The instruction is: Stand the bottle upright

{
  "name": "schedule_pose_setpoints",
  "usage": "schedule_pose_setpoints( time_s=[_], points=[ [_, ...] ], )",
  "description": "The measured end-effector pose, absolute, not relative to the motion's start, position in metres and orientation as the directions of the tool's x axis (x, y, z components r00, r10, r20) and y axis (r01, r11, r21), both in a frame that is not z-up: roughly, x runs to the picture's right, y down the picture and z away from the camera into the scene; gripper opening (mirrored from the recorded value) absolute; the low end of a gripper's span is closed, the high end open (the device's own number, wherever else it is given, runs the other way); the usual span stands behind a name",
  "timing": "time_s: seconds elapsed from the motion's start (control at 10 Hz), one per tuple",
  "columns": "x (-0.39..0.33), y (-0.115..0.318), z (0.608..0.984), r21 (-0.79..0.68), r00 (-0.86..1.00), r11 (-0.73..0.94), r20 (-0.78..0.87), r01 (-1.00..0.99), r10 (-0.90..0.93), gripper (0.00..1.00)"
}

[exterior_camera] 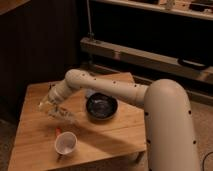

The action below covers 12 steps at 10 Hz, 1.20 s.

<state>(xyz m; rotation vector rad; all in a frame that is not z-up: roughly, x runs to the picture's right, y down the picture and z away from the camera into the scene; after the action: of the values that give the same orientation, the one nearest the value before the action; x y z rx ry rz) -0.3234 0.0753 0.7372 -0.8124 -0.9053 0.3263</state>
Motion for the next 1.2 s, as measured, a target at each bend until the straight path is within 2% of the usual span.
schedule_pose_setpoints(
  time_s=[1.2],
  points=[
    [-0.3251,0.0743,0.7389,-0.736,0.624,0.672,0.56,0.075,0.544,0.28]
  ],
)
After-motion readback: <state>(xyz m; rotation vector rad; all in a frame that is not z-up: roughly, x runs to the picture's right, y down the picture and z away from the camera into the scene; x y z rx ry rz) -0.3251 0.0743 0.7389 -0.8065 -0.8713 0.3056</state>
